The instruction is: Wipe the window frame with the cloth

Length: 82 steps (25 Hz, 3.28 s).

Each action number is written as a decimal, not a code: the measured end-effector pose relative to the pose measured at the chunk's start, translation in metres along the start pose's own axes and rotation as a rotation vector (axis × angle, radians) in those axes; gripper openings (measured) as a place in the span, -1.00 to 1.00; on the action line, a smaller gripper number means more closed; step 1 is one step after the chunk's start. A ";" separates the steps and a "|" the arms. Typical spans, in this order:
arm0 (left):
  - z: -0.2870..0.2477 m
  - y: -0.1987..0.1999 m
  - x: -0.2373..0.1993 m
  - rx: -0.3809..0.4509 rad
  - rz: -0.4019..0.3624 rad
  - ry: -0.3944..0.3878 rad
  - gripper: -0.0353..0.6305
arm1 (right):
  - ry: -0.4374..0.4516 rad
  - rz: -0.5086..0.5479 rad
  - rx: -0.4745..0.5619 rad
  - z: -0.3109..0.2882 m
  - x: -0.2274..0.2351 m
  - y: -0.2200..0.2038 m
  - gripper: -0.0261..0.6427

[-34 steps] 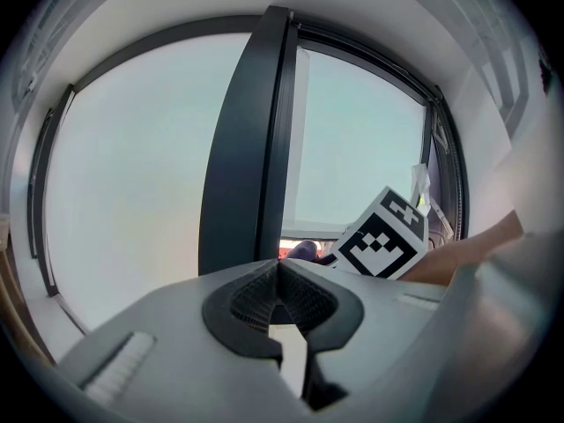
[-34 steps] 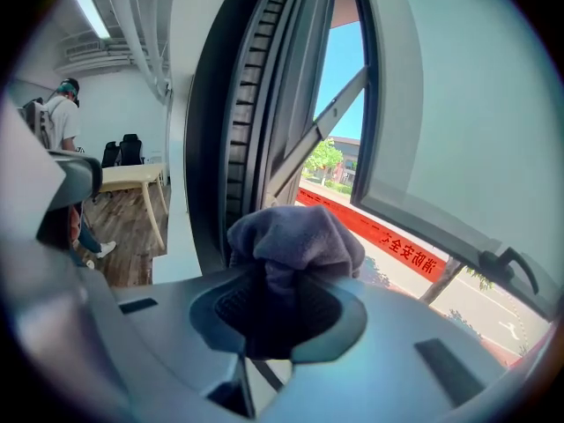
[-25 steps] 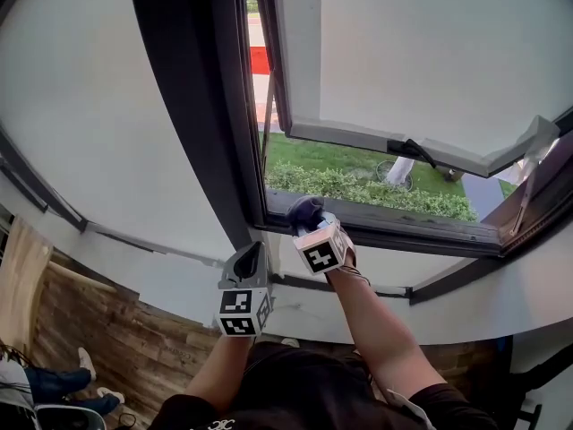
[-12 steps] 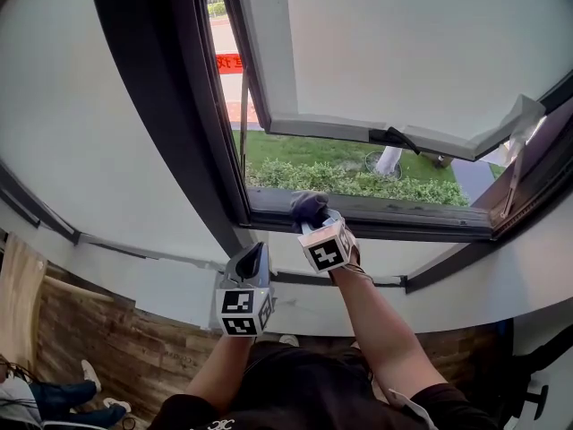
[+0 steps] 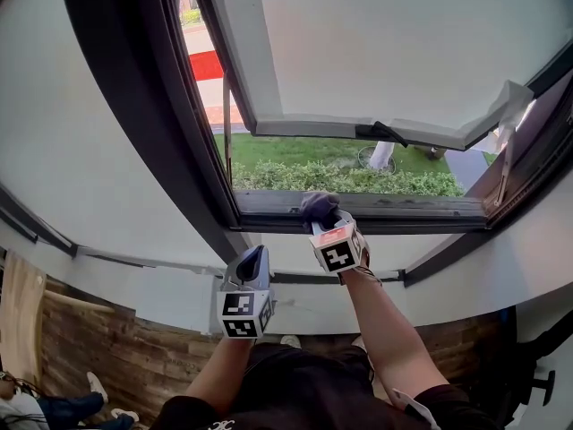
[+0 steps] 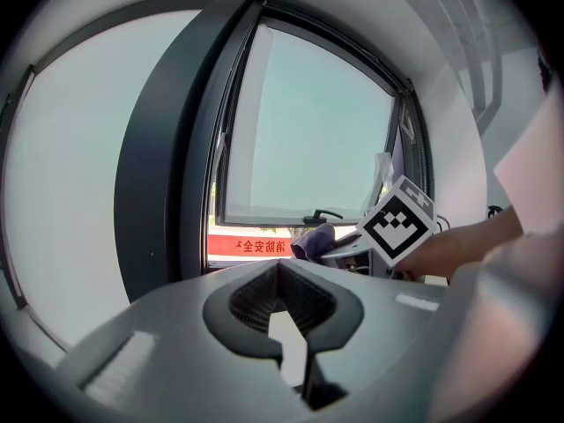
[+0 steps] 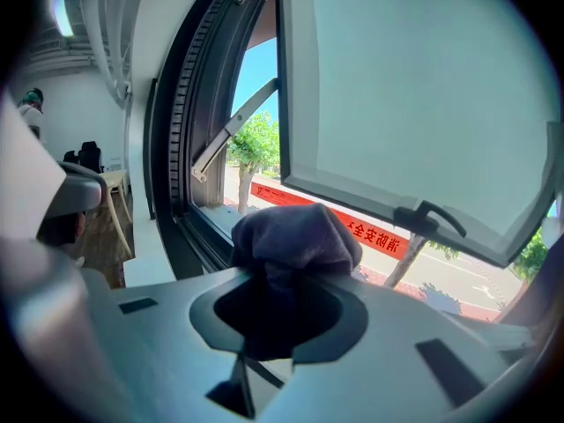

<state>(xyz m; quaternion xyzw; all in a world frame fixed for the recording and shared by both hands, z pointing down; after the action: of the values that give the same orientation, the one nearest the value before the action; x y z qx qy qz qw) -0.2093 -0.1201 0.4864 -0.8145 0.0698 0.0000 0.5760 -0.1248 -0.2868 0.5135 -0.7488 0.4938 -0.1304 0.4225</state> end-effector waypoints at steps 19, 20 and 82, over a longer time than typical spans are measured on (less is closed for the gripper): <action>-0.022 0.002 0.036 -0.026 -0.050 -0.093 -0.87 | -0.113 -0.070 -0.017 0.025 0.051 -0.036 -0.70; -0.023 0.002 0.039 -0.029 -0.053 -0.099 -0.87 | -0.116 -0.074 -0.017 0.026 0.053 -0.037 -0.70; -0.087 -0.008 0.127 -0.098 -0.127 -0.312 -0.87 | -0.417 -0.233 -0.123 0.084 0.181 -0.141 -0.71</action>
<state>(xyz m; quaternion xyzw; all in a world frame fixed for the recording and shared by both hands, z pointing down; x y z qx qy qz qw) -0.0892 -0.2140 0.5129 -0.8343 -0.0720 0.0934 0.5385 0.1016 -0.3763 0.5298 -0.8357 0.3131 0.0092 0.4510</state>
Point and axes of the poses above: the fingertips, and each gripper's own axes: z backward along the fingers, x to its right, y out of its top, the point moved 4 cm from there along z, backward along the fingers, and after that the axes turned 6 degrees about -x, right-handed, at the moved point
